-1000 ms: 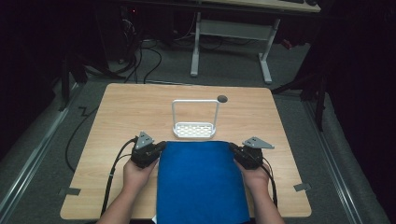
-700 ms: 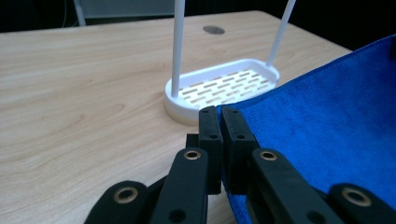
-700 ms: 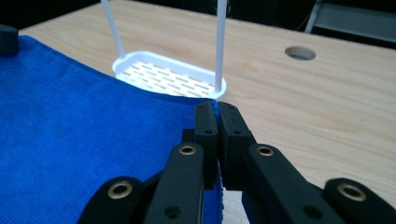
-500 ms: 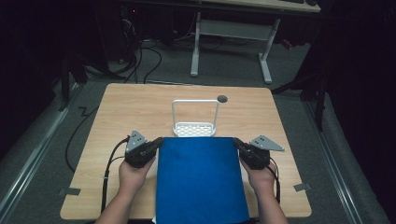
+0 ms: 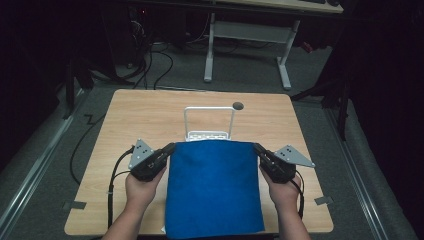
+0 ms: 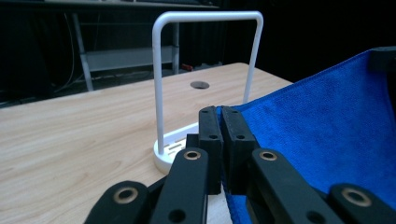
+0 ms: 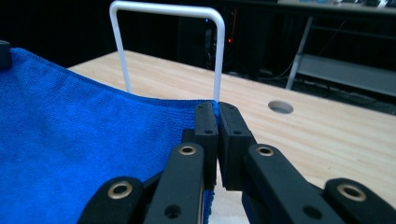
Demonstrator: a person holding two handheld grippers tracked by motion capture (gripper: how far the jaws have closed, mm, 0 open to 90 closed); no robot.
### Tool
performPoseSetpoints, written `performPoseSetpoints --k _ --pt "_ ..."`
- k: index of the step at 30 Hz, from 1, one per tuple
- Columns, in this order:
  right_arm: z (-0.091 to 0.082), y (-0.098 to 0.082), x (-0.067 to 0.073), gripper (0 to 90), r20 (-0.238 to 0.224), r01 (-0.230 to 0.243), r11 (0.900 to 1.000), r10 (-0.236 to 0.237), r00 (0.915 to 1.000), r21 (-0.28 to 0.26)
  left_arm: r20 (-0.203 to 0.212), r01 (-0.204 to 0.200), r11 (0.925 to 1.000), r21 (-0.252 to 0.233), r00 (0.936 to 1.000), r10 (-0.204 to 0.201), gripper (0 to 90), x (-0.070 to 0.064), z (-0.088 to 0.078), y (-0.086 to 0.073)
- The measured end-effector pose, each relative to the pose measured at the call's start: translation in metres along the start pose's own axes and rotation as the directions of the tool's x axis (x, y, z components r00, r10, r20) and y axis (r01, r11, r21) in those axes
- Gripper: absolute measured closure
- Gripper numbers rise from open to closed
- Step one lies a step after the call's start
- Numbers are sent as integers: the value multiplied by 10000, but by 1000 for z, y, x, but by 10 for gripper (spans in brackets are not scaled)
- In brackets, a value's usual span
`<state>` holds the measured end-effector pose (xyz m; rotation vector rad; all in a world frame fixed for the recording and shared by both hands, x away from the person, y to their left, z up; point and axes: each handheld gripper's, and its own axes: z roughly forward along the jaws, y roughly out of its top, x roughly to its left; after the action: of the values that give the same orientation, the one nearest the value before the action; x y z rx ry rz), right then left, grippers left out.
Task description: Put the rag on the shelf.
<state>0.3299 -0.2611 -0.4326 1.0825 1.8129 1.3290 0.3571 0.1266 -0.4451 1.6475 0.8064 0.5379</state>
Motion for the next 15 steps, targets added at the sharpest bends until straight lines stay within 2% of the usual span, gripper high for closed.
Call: performPoseSetpoints --k 9,15 --pt "-17 16 7 879 45 167 9962 -164 9999 -858 -89 -147 9976 -676 9999 142 880 -4 -13 12" --pt "-29 27 11 879 56 257 9894 -252 9997 -1431 -197 -296 9913 -1284 9994 273 880 -8 -26 23"
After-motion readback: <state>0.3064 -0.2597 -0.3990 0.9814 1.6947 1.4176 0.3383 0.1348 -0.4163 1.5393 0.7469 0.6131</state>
